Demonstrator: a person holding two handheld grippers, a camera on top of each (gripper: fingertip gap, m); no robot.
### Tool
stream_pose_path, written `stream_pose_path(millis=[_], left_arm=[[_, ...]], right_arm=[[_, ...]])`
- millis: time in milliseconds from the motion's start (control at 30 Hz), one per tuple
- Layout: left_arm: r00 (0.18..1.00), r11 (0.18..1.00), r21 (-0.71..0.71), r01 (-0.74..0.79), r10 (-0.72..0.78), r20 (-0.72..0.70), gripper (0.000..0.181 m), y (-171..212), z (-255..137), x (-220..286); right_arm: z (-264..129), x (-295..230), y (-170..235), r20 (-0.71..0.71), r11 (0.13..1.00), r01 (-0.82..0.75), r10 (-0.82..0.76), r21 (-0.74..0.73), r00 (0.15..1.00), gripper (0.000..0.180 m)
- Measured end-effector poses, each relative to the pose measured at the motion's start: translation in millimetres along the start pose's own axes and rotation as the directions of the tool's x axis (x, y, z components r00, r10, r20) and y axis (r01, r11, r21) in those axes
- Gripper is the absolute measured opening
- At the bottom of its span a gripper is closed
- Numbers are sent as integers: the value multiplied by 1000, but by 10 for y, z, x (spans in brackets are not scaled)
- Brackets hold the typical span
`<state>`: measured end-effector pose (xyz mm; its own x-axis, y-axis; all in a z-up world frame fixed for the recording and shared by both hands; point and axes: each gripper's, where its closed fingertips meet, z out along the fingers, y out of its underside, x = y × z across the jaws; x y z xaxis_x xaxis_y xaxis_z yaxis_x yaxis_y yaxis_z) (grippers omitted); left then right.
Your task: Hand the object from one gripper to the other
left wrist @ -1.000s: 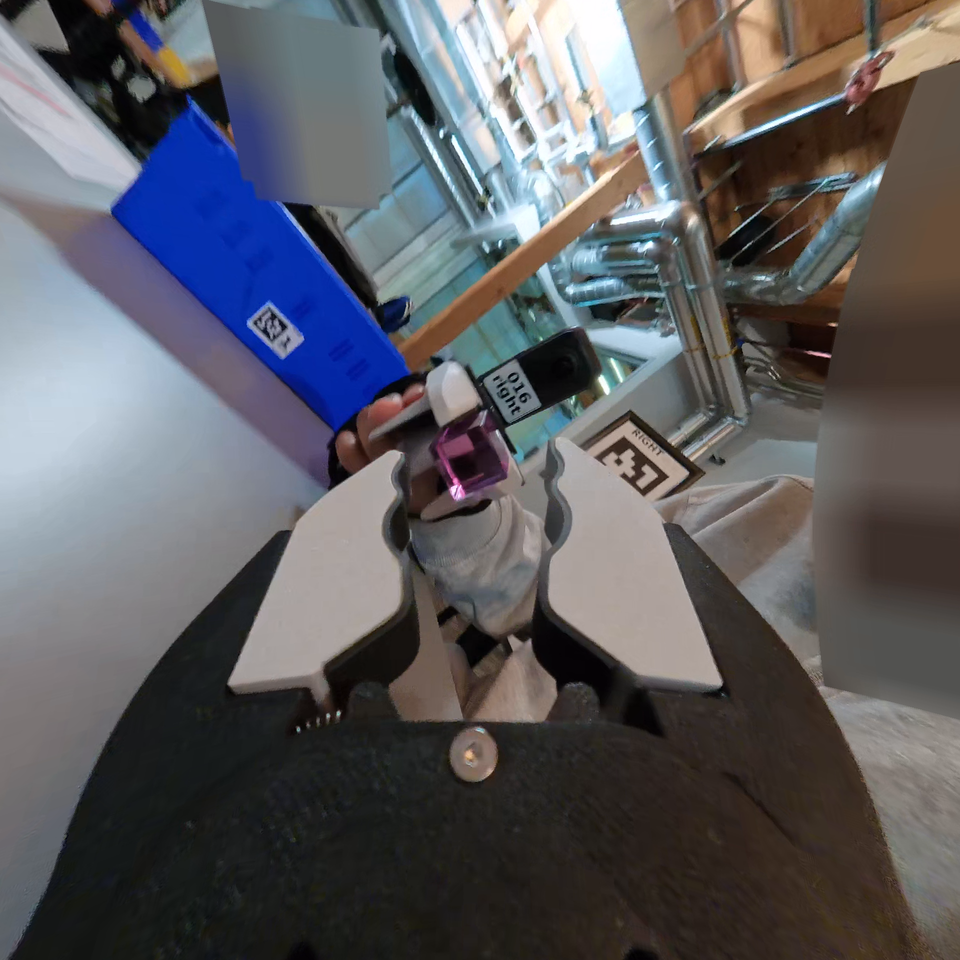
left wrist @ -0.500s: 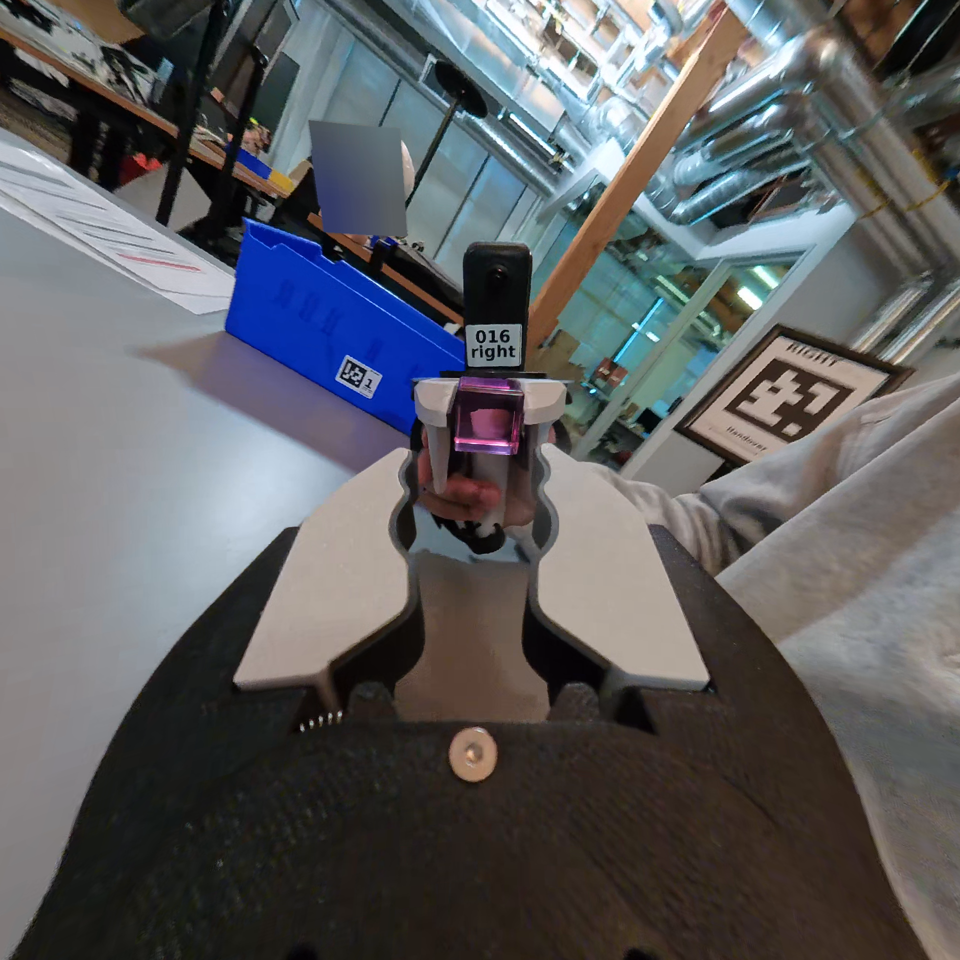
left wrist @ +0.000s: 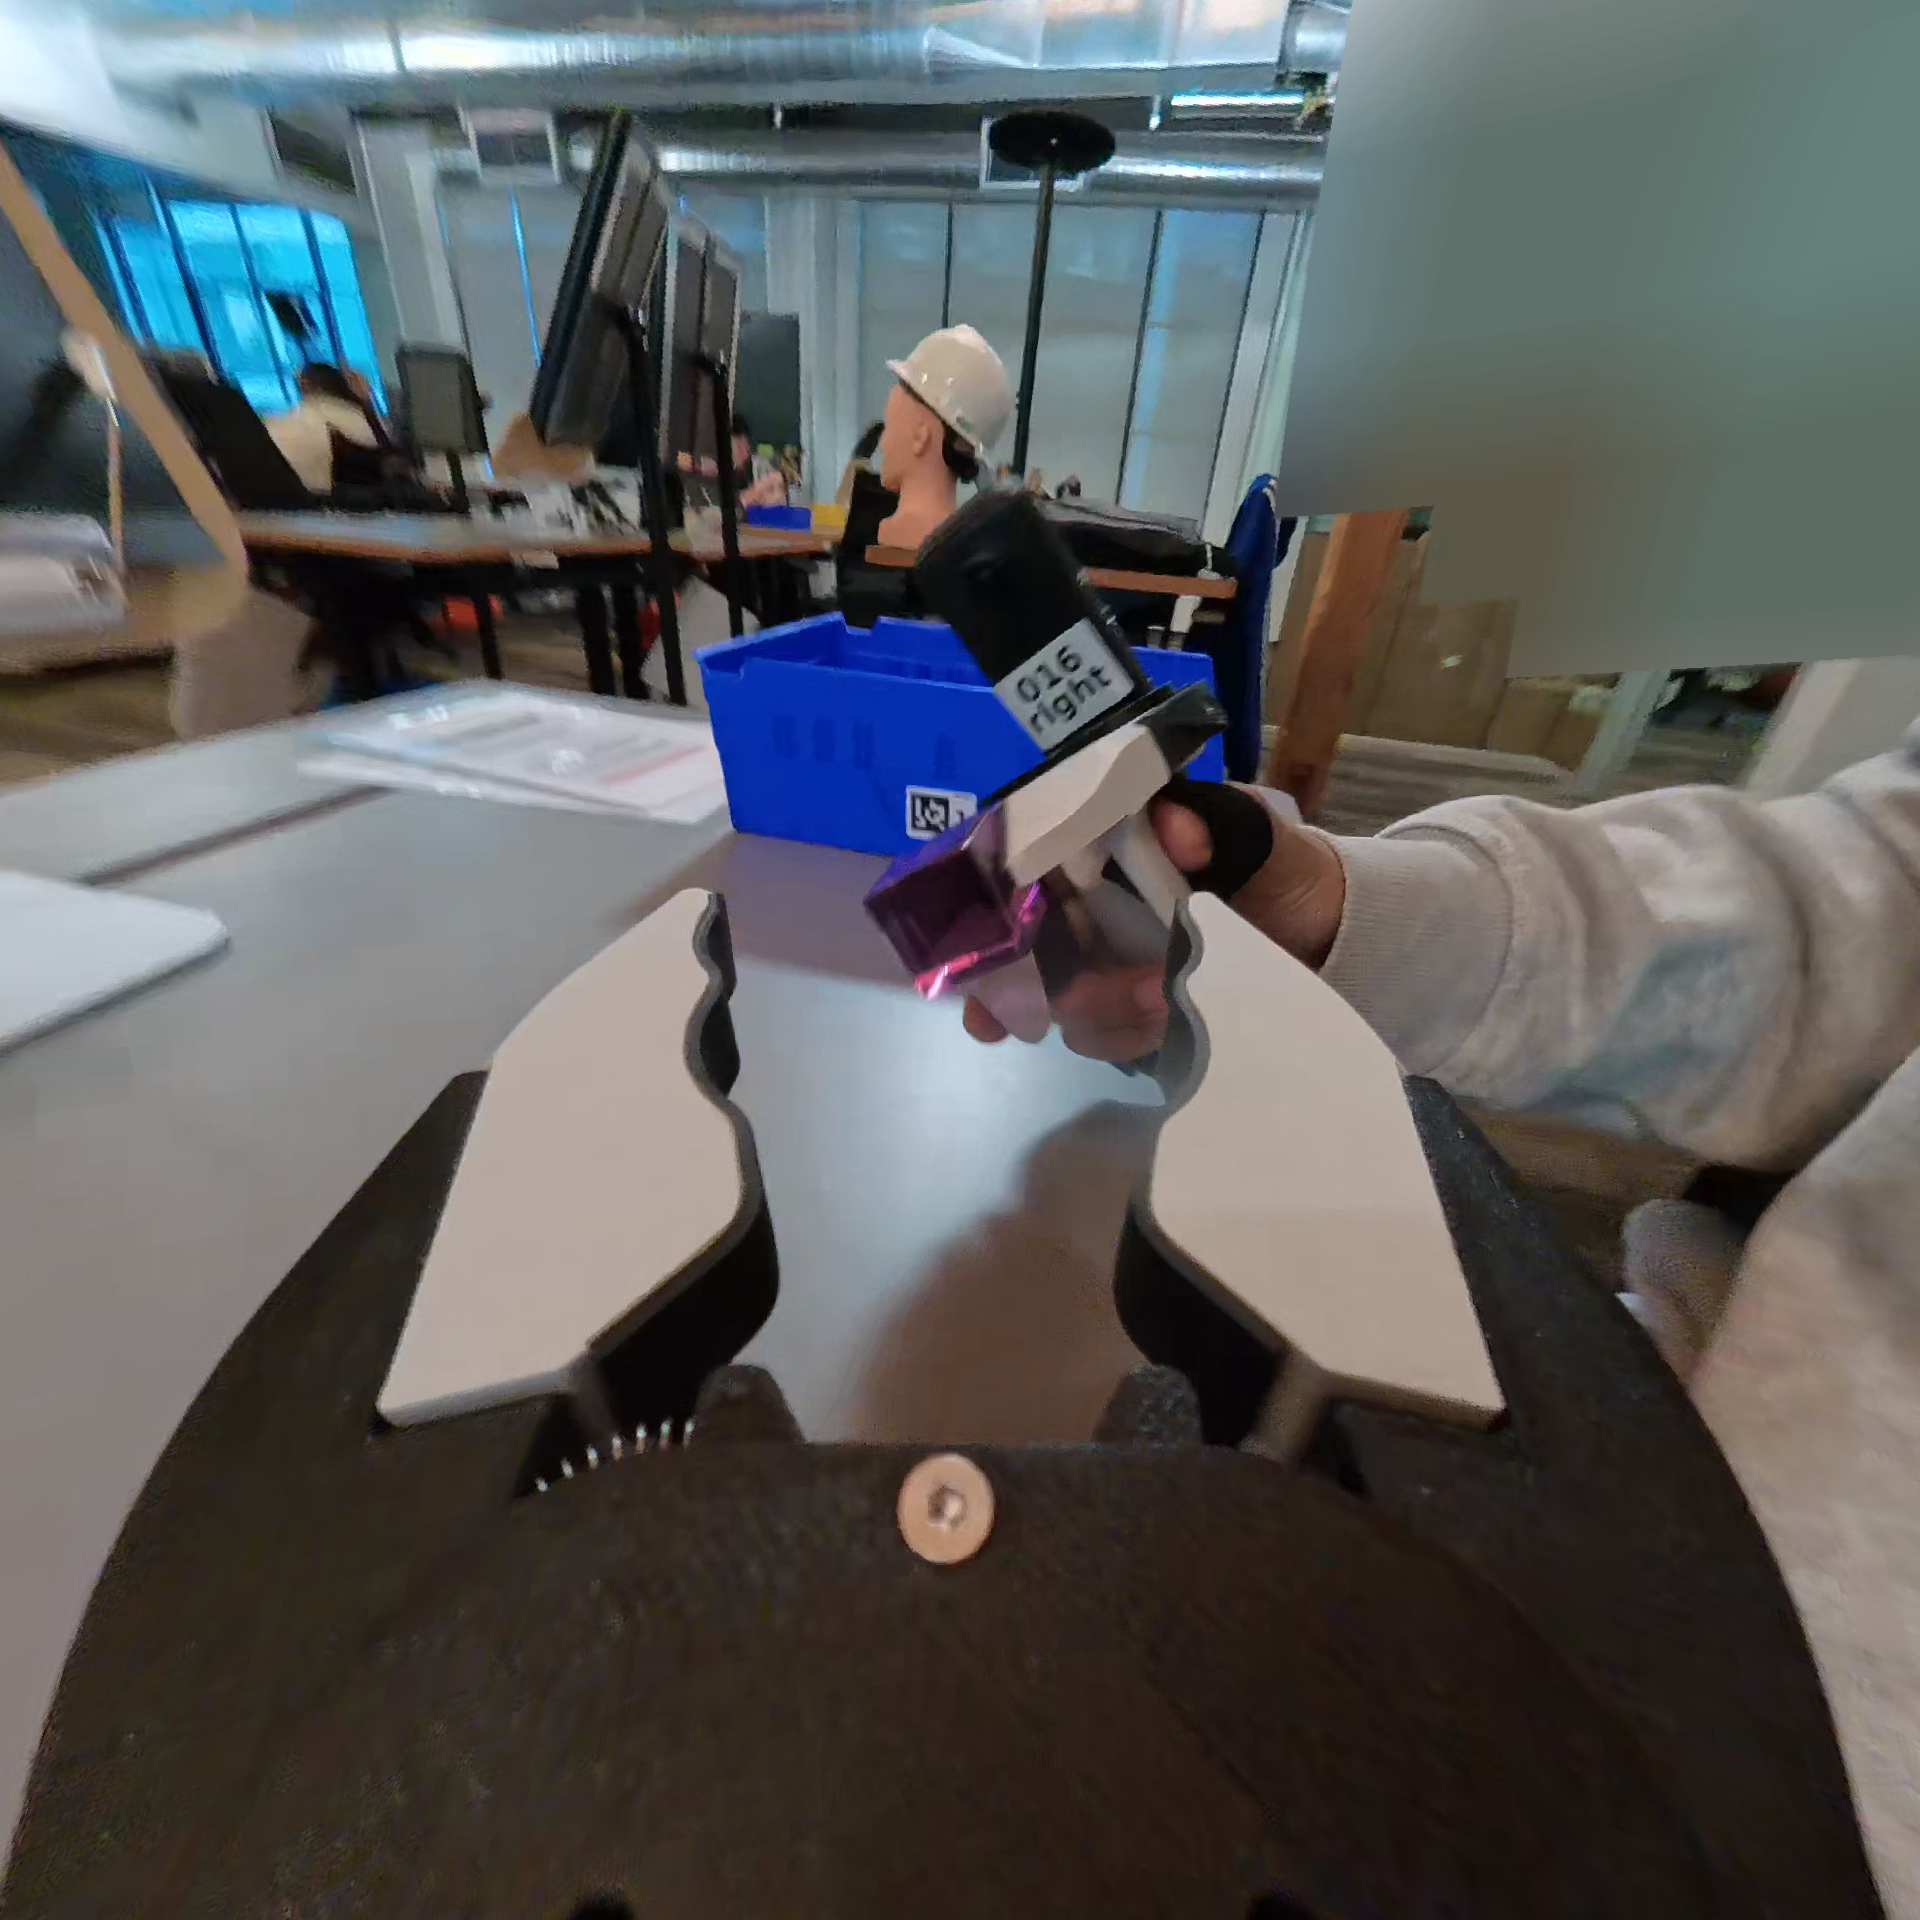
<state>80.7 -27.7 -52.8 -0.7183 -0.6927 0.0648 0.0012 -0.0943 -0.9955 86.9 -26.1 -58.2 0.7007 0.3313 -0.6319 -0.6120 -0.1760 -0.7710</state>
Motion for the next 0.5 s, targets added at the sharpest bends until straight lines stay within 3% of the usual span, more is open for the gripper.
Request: stream_pose_path(millis=[67,233,500], left_arm=[[992,992,31,-120,119,32,82,-72,-2,56],[944,942,-102,-320,326,49,60,125,57,105],[916,913,-146,-381,395,76,48,184,85,87]], right_arm=[[0,9,30,39,995,-103,103,-14,994,27],[-4,-34,37,121,968,-249,251,-31,960,27],[27,-26,158,149,908,-403,417,-116,897,27]])
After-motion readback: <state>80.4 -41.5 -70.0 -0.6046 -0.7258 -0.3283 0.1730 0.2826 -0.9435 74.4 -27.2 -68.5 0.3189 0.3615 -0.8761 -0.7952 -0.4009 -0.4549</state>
